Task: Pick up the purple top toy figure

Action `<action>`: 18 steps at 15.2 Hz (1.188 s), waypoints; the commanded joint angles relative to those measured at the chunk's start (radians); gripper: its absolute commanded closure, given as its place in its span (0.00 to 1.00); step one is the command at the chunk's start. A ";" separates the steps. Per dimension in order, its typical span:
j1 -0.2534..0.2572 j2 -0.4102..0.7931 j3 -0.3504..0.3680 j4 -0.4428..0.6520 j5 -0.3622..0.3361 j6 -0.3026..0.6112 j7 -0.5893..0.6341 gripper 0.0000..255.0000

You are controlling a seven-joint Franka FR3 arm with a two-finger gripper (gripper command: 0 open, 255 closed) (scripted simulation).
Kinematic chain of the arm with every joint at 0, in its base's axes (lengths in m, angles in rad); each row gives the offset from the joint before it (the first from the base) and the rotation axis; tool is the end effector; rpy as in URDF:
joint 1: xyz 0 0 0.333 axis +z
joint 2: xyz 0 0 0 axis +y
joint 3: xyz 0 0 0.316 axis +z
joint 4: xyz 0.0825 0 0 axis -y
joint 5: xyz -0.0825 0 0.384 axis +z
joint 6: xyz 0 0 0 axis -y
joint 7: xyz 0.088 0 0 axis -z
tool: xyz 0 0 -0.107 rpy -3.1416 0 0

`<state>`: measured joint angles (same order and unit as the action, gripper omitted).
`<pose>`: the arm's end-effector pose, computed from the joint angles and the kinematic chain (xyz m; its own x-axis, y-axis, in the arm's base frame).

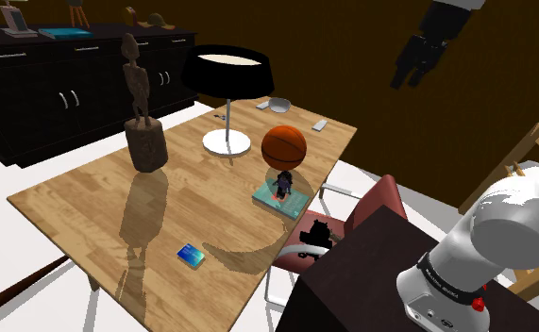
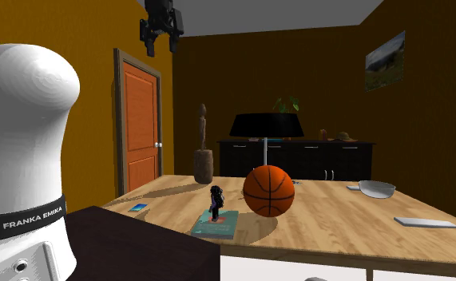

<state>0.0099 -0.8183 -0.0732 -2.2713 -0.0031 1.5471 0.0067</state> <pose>0.2945 -0.0285 0.6372 0.9944 -0.0517 0.0922 -0.0471 -0.9976 -0.0509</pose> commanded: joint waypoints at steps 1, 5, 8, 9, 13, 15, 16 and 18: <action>0.000 0.000 0.000 0.000 0.000 0.000 0.000 0.00; 0.011 0.097 -0.016 -0.041 -0.010 0.108 -0.035 0.00; 0.019 0.181 -0.027 -0.059 -0.015 0.187 -0.062 0.00; 0.022 0.211 -0.031 -0.063 -0.016 0.213 -0.071 0.00; 0.033 0.339 -0.045 -0.065 -0.019 0.314 -0.106 0.00; 0.038 0.408 -0.051 -0.059 -0.019 0.361 -0.124 0.00; 0.041 0.443 -0.054 -0.054 -0.018 0.384 -0.133 0.00; 0.046 0.515 -0.059 -0.041 -0.016 0.428 -0.151 0.00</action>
<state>0.0538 -0.3402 -0.1279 -2.3140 -0.0192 1.9467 -0.1331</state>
